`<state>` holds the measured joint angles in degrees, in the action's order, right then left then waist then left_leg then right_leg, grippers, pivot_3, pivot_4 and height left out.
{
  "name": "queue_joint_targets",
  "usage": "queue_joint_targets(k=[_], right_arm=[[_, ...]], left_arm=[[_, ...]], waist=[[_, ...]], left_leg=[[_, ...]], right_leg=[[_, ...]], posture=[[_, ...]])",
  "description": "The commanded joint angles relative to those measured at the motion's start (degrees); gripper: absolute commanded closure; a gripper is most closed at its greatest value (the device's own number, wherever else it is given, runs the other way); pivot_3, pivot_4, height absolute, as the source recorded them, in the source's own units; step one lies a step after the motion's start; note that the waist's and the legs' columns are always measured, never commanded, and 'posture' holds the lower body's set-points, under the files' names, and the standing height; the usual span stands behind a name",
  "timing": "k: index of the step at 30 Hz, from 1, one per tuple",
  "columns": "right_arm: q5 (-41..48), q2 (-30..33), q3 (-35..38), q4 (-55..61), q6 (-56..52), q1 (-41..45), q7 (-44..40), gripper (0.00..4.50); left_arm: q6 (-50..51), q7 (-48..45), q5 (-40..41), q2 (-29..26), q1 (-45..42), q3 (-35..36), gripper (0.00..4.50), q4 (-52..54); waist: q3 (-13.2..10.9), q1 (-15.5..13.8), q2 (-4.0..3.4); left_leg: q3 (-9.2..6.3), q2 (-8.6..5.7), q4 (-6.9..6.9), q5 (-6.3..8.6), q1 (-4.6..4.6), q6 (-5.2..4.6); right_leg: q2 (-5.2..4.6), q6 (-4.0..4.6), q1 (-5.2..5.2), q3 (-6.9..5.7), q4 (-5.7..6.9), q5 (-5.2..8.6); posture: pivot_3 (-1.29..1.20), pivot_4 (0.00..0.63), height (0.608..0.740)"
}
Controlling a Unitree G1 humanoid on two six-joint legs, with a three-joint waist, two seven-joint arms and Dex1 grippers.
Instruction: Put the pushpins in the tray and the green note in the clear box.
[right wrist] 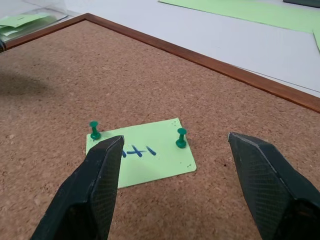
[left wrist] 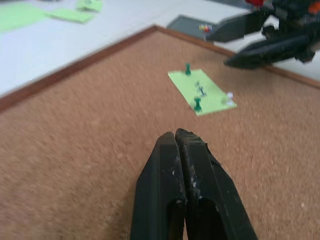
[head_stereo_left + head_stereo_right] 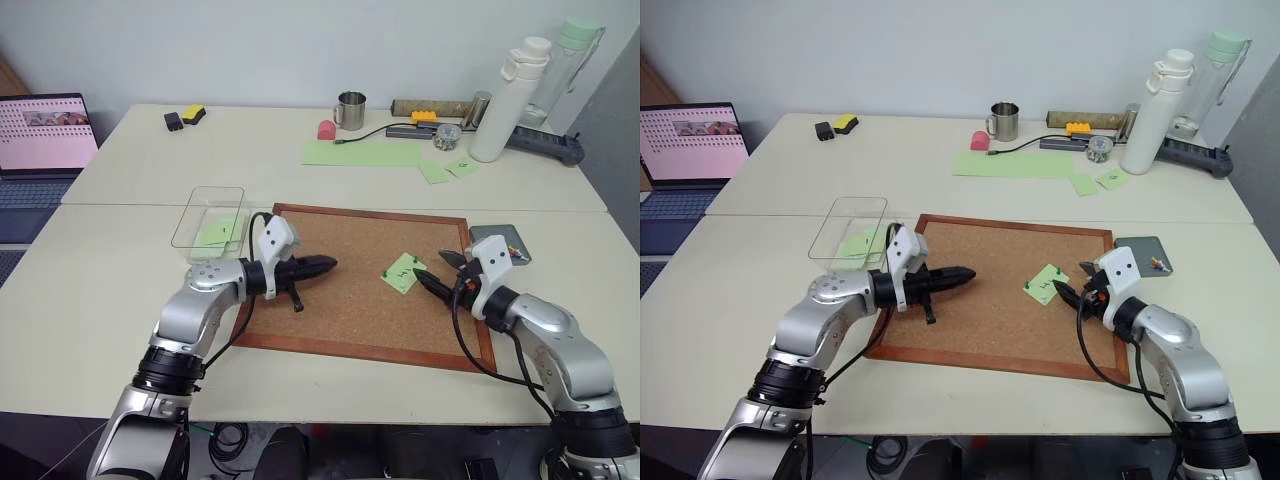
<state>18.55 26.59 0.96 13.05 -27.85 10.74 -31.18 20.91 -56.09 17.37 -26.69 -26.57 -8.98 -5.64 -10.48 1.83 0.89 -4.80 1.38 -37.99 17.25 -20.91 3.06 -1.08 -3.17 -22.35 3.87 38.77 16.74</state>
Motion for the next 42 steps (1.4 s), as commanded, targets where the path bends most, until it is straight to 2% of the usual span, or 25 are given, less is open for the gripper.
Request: queue_joint_targets(k=[1,7,18,22,30,35,36,42], right_arm=[[-1.4,-1.4,-0.9,-2.8,2.7,3.3,0.0,1.02],[-2.7,-3.4,-1.7,-9.0,2.7,7.2,0.4,1.02],[-3.8,-4.8,-1.9,-13.2,2.3,9.1,0.5,1.02],[-3.8,-5.2,-2.1,-12.7,2.1,8.2,0.6,1.57],[-4.3,-6.6,-2.1,-11.9,2.9,7.2,2.1,3.36],[-4.7,-6.8,-2.5,-11.0,3.7,6.5,2.5,4.3],[-4.7,-6.8,-2.5,-10.7,3.8,6.3,2.4,4.42],[-3.4,-7.2,-2.2,-7.0,4.2,5.1,1.9,4.42]], left_arm=[[-3.6,2.1,-3.6,2.5,-0.7,-2.0,4.44,-5.4],[-6.5,2.8,-6.2,5.3,-0.7,-3.1,4.44,-10.5],[-5.8,1.9,-6.1,4.7,1.2,-2.4,4.44,-7.9],[-6.0,1.9,-6.4,4.1,2.1,-2.1,4.5,-6.9],[-4.9,2.2,-6.2,3.2,5.2,-1.9,4.5,-3.2],[-4.4,2.7,-6.4,3.2,6.1,-1.9,4.5,-2.1],[-4.4,2.7,-6.6,3.1,6.4,-2.1,4.5,-2.0],[-3.5,3.0,-6.8,2.5,7.6,-2.1,4.5,-1.0]], waist=[[0.0,0.0,0.0],[0.0,-0.3,-0.07],[0.1,-0.2,-0.14],[0.1,-0.1,-0.14],[0.1,0.0,-0.17],[0.1,0.1,-0.18],[0.1,0.1,-0.19],[0.1,0.1,-0.2]], left_leg=[[0.0,-0.01,-0.01,0.0,0.0,0.0],[-0.01,-0.04,-0.07,0.0,0.0,0.0],[-0.02,-0.05,-0.07,0.0,0.06,0.0],[-0.01,-0.03,-0.06,0.0,0.06,0.0],[-0.01,0.0,-0.02,0.0,0.08,0.0],[0.0,0.02,-0.01,0.0,0.09,-0.01],[-0.01,0.03,0.0,0.0,0.09,-0.01],[0.0,0.03,0.02,0.0,0.1,-0.01]], right_leg=[[0.0,0.0,0.0,0.0,0.01,0.0],[-0.04,0.0,0.02,-0.01,0.06,0.0],[-0.06,0.0,0.05,0.0,0.09,0.0],[-0.05,0.0,0.05,0.0,0.08,0.0],[-0.02,0.0,0.04,0.01,0.07,0.0],[0.0,0.0,0.04,0.01,0.07,0.0],[0.01,0.0,0.04,0.01,0.06,0.0],[0.01,0.0,0.04,0.02,0.05,0.0]], posture=[[0.0,0.15,0.74],[0.0,0.15,0.74],[0.0,0.15,0.74],[0.0,0.15,0.74],[0.0,0.15,0.74],[0.0,0.15,0.74],[0.0,0.15,0.74],[0.0,0.15,0.74]])
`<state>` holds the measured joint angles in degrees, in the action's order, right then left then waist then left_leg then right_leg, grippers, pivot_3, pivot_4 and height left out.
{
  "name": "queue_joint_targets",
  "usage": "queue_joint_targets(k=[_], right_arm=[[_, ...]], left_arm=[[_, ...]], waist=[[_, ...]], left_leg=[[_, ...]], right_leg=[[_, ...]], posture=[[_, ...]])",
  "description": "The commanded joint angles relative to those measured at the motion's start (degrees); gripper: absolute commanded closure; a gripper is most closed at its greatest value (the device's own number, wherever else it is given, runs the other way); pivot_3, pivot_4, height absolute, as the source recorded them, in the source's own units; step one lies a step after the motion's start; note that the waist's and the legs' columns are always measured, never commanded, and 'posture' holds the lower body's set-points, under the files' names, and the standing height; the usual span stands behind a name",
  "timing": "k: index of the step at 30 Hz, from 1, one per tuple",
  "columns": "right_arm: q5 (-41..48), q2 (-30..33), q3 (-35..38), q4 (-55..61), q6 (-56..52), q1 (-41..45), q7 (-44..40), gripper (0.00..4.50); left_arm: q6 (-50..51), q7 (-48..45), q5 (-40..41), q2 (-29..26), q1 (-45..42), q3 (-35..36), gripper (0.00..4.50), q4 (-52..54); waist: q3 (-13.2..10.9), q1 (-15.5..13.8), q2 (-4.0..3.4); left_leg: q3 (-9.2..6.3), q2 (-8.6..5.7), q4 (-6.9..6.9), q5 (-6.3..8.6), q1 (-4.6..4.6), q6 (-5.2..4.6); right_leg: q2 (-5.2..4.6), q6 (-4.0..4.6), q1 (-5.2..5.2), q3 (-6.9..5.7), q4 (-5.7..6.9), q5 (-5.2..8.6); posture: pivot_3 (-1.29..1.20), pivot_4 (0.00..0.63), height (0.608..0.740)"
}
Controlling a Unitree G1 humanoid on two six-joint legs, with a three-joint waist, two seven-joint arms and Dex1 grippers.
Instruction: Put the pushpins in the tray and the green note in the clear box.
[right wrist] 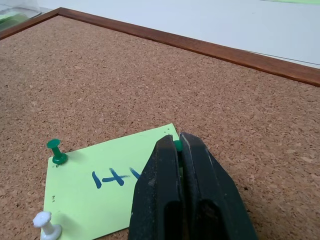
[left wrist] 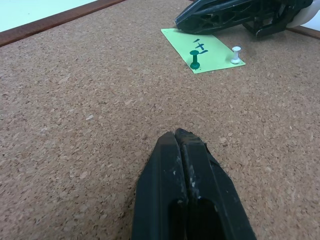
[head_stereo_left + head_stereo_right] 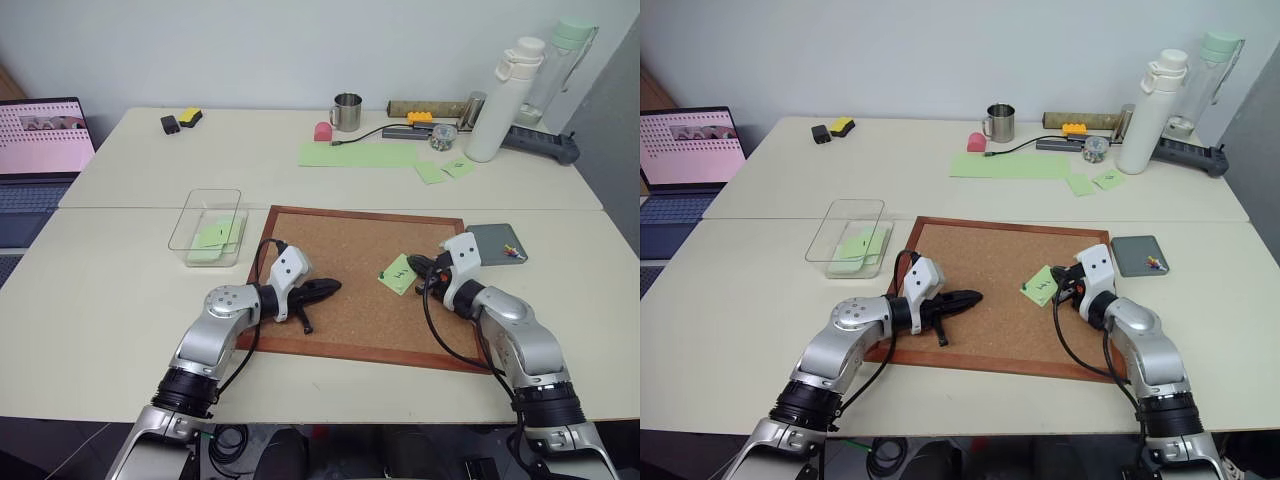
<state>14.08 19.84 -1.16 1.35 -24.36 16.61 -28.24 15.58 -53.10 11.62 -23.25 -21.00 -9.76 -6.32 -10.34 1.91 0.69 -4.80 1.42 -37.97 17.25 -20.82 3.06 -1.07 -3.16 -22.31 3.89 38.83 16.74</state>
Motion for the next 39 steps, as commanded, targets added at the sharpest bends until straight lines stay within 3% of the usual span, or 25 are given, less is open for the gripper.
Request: queue_joint_targets(k=[1,21,30,39], right_arm=[[1.7,-0.5,-0.1,5.7,0.7,-1.0,-1.5,4.42],[4.5,0.7,3.6,13.7,-2.5,0.0,-0.4,4.42],[9.7,2.6,9.5,18.4,-8.7,0.9,1.2,4.42],[5.4,10.9,18.7,0.1,-9.7,5.2,6.3,4.42]], left_arm=[[2.0,0.0,-1.0,-1.0,2.1,-1.4,4.5,-0.3],[0.2,4.4,-6.2,-0.7,-1.5,-3.9,4.5,-8.0],[-0.9,6.2,-6.5,0.3,-2.6,-3.8,4.5,-9.6],[-0.9,6.8,-5.5,0.2,-2.1,-3.4,4.5,-7.7]], waist=[[0.0,0.0,0.0],[0.3,-0.3,-0.29],[0.6,-0.3,-0.42],[0.6,-0.2,-0.44]], left_leg=[[0.0,0.0,0.0,0.0,0.0,0.0],[-0.04,-0.07,-0.08,0.0,0.06,0.0],[-0.08,-0.1,-0.08,0.0,0.08,0.0],[-0.05,-0.11,-0.07,0.0,0.1,-0.01]], right_leg=[[0.0,0.0,0.0,0.0,0.0,0.0],[-0.04,0.0,0.11,-0.01,0.04,0.0],[-0.05,0.0,0.16,-0.03,0.04,0.0],[-0.05,0.0,0.16,-0.01,0.04,0.0]], posture=[[0.0,0.15,0.74],[0.0,0.15,0.74],[0.0,0.15,0.74],[0.0,0.15,0.74]])
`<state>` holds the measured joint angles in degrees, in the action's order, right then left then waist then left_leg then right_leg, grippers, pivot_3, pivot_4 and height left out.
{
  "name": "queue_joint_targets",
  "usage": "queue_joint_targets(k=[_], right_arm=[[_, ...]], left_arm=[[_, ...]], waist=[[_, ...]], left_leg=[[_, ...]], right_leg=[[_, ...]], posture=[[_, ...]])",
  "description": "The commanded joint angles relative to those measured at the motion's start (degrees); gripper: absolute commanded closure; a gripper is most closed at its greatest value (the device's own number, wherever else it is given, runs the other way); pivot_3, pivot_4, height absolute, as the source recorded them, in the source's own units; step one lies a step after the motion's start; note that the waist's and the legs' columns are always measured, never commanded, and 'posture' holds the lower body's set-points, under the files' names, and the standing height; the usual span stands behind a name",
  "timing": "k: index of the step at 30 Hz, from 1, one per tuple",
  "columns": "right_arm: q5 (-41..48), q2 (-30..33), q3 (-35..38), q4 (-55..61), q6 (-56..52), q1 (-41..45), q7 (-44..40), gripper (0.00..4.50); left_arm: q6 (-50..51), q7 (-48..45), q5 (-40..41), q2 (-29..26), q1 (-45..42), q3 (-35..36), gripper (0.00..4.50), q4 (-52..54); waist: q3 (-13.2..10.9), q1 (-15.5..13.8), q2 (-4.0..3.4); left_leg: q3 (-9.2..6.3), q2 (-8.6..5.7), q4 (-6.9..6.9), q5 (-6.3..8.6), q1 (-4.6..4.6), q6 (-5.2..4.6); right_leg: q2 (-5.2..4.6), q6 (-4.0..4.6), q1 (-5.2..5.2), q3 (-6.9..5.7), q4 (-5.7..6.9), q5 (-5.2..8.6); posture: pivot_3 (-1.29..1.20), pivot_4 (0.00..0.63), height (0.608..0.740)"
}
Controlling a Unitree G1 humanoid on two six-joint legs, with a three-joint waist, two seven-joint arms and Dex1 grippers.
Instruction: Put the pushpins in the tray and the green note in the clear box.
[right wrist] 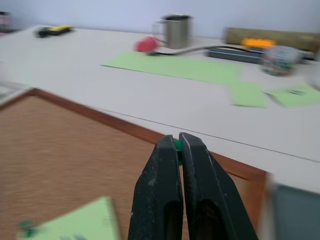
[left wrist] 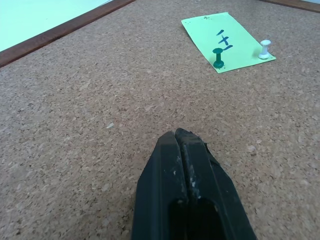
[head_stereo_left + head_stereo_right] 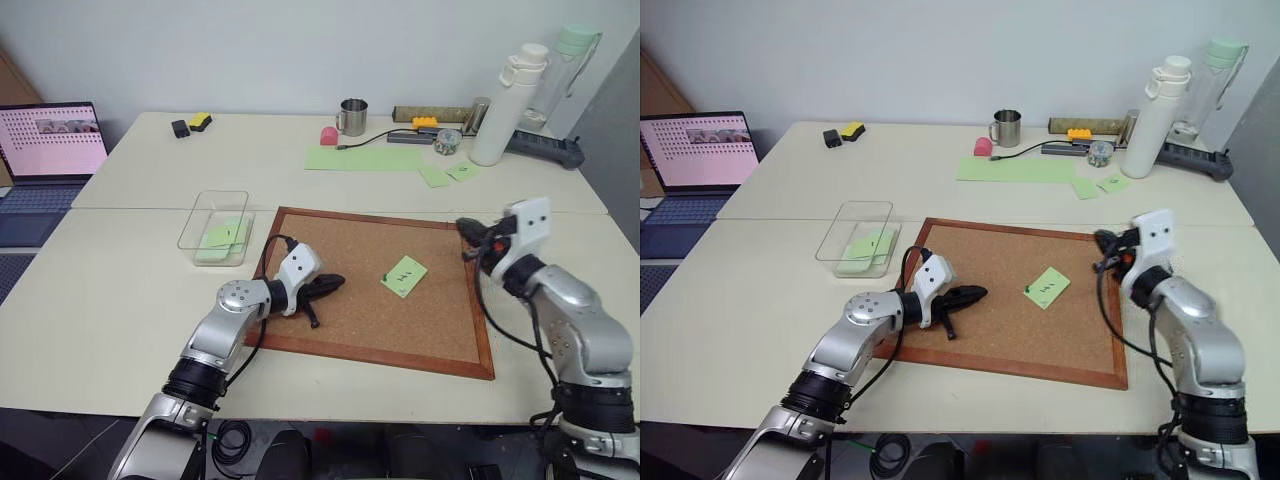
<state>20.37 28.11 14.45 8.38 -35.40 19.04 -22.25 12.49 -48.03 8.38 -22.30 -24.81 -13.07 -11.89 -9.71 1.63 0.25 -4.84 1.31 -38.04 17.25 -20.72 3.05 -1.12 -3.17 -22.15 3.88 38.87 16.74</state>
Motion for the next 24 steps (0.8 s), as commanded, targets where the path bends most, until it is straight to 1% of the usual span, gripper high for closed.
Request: queue_joint_targets(k=[1,4,8,11,17,18,20,21,23,24], right_arm=[[-1.2,3.4,3.1,-9.3,1.9,3.5,-0.1,4.42],[-2.3,5.2,2.7,-15.9,2.9,5.8,-1.7,4.42],[-2.2,5.9,2.6,-21.5,3.6,8.0,-3.1,4.42],[-2.0,5.6,2.7,-24.4,5.0,9.1,-4.2,3.96],[-2.2,5.4,2.5,-26.9,6.8,9.6,-5.6,2.64],[-2.3,5.4,2.5,-27.3,7.0,9.7,-5.8,2.52],[-2.6,5.5,2.3,-27.5,7.7,9.7,-6.1,2.01],[-2.6,5.5,2.1,-27.2,8.1,9.5,-6.5,1.88],[-2.2,5.4,1.9,-26.3,8.5,9.6,-7.4,1.42],[-1.9,5.2,1.8,-25.0,9.0,9.3,-8.2,1.28]], left_arm=[[2.4,1.6,-2.1,-0.8,1.9,-0.1,4.5,-1.8],[2.8,1.4,-1.9,-1.1,2.3,0.0,4.5,-0.8],[3.6,1.2,-1.6,-1.4,2.8,0.4,4.5,0.3],[4.0,1.1,-1.5,-2.0,4.0,0.8,4.5,1.8],[4.9,1.0,-1.3,-3.3,5.6,1.3,4.5,4.1],[5.0,1.2,-1.3,-3.4,5.6,1.4,4.5,4.1],[5.2,1.4,-1.2,-3.5,5.9,1.5,4.5,4.5],[5.4,1.4,-1.2,-3.4,6.1,1.5,4.5,4.8],[5.8,1.4,-1.0,-3.4,6.1,1.6,4.5,5.2],[5.9,1.5,-1.0,-3.4,6.1,1.6,4.5,5.3]], waist=[[0.0,0.0,-0.01],[0.0,0.2,-0.04],[0.0,0.3,-0.04],[0.0,0.3,-0.05],[0.0,0.9,-0.05],[0.0,1.0,-0.05],[0.0,1.2,-0.05],[0.0,1.3,-0.05],[0.0,1.5,-0.05],[0.0,1.5,-0.05]], left_leg=[[0.02,0.0,0.0,0.0,0.01,0.0],[0.06,0.0,0.04,0.0,0.01,-0.01],[0.09,0.02,0.05,0.0,0.02,-0.01],[0.11,0.03,0.06,0.0,0.01,-0.01],[0.15,0.1,0.12,0.01,0.01,-0.01],[0.15,0.1,0.12,0.01,0.01,-0.01],[0.16,0.1,0.13,0.01,0.01,-0.02],[0.16,0.1,0.13,0.01,0.01,-0.02],[0.16,0.11,0.14,0.01,0.0,-0.02],[0.16,0.11,0.15,0.01,0.0,-0.02]], right_leg=[[0.01,0.0,0.0,0.02,0.0,0.0],[0.01,0.0,-0.03,0.06,0.0,0.0],[0.03,0.0,-0.04,0.09,-0.01,0.0],[0.03,0.0,-0.04,0.11,-0.02,0.0],[0.07,0.0,-0.09,0.13,-0.05,0.0],[0.08,0.0,-0.09,0.13,-0.05,0.0],[0.08,0.0,-0.09,0.14,-0.06,0.0],[0.08,0.0,-0.09,0.14,-0.07,0.0],[0.08,0.0,-0.1,0.14,-0.07,0.0],[0.08,0.0,-0.09,0.14,-0.07,0.0]], posture=[[0.0,0.15,0.74],[0.0,0.15,0.74],[0.0,0.15,0.74],[0.0,0.15,0.74],[0.0,0.15,0.74],[0.0,0.15,0.74],[0.0,0.15,0.74],[0.0,0.15,0.74],[0.0,0.15,0.74],[0.0,0.15,0.74]])
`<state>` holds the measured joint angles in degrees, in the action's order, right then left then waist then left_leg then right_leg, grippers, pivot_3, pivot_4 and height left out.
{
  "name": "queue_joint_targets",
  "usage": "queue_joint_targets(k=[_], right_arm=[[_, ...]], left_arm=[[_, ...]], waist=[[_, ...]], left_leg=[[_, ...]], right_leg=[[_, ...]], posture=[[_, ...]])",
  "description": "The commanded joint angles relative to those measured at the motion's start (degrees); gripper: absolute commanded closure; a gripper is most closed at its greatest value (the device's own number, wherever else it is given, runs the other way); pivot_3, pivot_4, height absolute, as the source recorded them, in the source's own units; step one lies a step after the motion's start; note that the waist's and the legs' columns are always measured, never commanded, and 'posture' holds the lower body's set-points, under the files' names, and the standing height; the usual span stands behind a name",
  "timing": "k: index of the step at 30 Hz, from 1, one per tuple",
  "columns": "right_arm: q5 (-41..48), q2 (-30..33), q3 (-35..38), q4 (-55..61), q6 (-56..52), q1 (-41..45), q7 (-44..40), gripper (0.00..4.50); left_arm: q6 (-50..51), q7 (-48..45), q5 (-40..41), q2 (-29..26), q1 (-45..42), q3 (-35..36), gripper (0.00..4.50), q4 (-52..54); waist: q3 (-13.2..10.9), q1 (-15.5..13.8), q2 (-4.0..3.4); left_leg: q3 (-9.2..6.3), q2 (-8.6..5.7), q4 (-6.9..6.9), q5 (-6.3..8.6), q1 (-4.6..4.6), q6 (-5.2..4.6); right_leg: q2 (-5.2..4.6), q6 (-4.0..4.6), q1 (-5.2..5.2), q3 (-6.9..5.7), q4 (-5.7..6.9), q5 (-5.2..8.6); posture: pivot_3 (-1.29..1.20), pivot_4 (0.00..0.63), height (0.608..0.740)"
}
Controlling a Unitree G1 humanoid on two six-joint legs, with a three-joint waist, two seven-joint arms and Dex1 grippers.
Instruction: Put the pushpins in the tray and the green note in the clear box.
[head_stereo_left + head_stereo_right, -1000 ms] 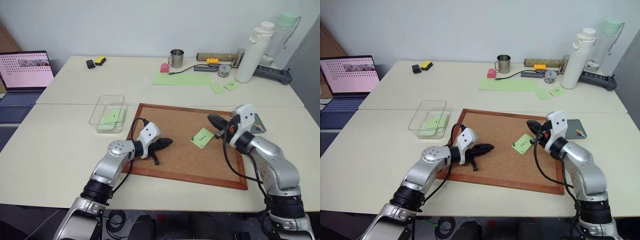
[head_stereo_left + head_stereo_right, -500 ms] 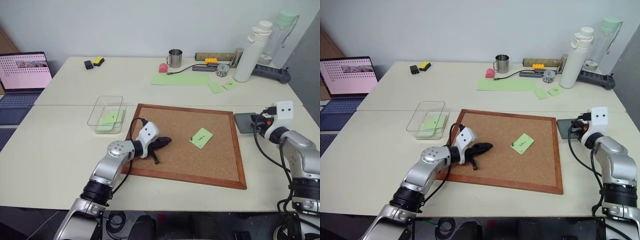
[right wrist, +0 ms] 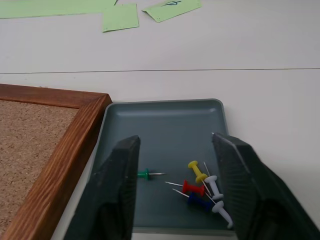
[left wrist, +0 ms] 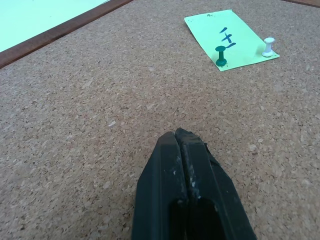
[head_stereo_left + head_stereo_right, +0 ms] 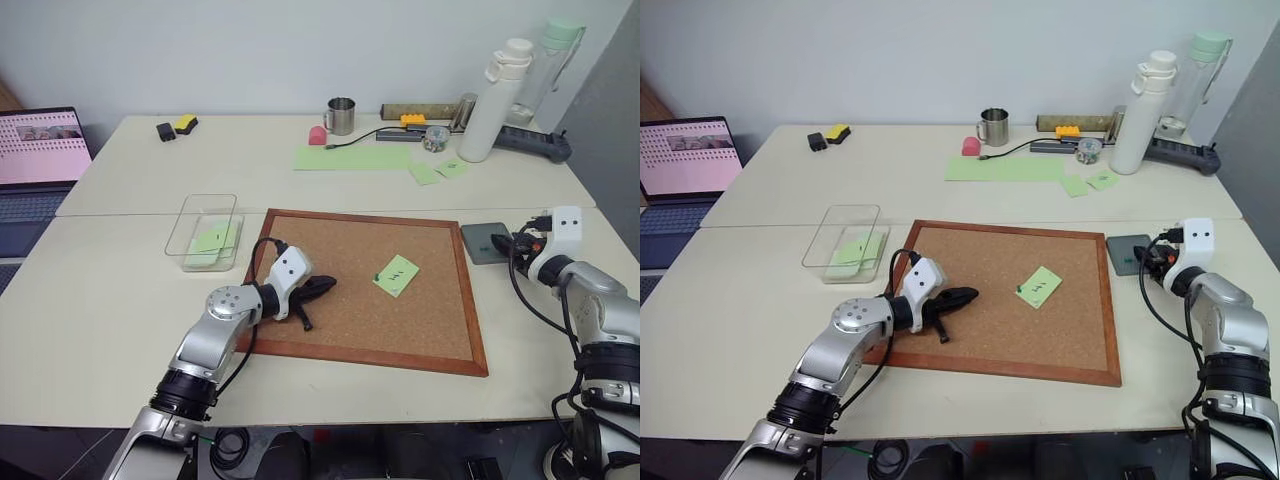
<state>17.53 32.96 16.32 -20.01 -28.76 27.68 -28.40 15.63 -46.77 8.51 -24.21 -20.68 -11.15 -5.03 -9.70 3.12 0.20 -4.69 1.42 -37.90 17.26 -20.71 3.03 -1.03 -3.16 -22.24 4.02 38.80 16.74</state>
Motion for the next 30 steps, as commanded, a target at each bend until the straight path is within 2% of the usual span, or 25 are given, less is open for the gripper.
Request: queue_joint_targets(k=[1,3,7,12,19,30], right_arm=[[1.3,0.2,-0.4,5.0,2.9,0.3,-2.9,1.28],[3.0,-0.5,-1.3,9.9,2.7,-1.0,-5.5,1.28],[8.5,-2.0,-6.3,26.8,-1.1,-7.6,-11.1,1.28],[8.9,-3.8,-12.8,37.5,-3.6,-13.7,-10.6,1.28],[6.0,-7.8,-18.4,39.2,-4.9,-17.1,-5.5,1.28],[1.3,-9.2,-22.8,35.0,-2.8,-17.4,-4.7,1.28]], left_arm=[[2.9,0.4,-1.1,-1.4,1.9,-0.2,4.5,-1.6],[3.1,0.5,-1.2,-1.2,1.7,-0.2,4.5,-1.7],[2.9,0.5,-1.4,-0.8,1.0,-0.4,4.5,-2.4],[2.5,0.2,-1.5,-0.7,0.4,-0.6,4.5,-3.3],[2.3,-0.1,-1.7,-0.7,0.0,-1.0,4.5,-3.6],[2.7,-0.1,-1.7,-1.0,0.3,-1.1,4.5,-2.9]], waist=[[0.0,0.1,0.0],[0.0,0.1,-0.01],[0.0,0.1,-0.01],[0.0,-0.1,0.0],[0.0,-0.1,0.0],[0.0,-0.2,0.0]], left_leg=[[0.0,0.0,0.0,0.0,0.0,0.0],[0.0,0.0,0.01,0.0,0.0,0.0],[-0.06,0.03,0.02,0.0,-0.04,0.0],[-0.09,0.01,-0.01,0.0,-0.06,0.0],[-0.11,0.0,-0.03,0.0,-0.05,0.01],[-0.12,0.0,-0.02,0.0,-0.05,0.01]], right_leg=[[0.0,0.0,0.0,0.0,0.0,0.0],[0.01,0.0,-0.01,0.0,-0.01,0.0],[0.03,-0.01,-0.01,-0.06,-0.03,0.01],[0.01,-0.01,0.0,-0.07,-0.04,0.01],[0.01,-0.01,0.0,-0.08,-0.04,0.01],[0.01,-0.01,0.0,-0.1,-0.05,0.01]], posture=[[0.0,0.15,0.74],[0.0,0.15,0.74],[0.0,0.15,0.74],[0.0,0.15,0.74],[0.0,0.15,0.74],[0.0,0.15,0.74]])
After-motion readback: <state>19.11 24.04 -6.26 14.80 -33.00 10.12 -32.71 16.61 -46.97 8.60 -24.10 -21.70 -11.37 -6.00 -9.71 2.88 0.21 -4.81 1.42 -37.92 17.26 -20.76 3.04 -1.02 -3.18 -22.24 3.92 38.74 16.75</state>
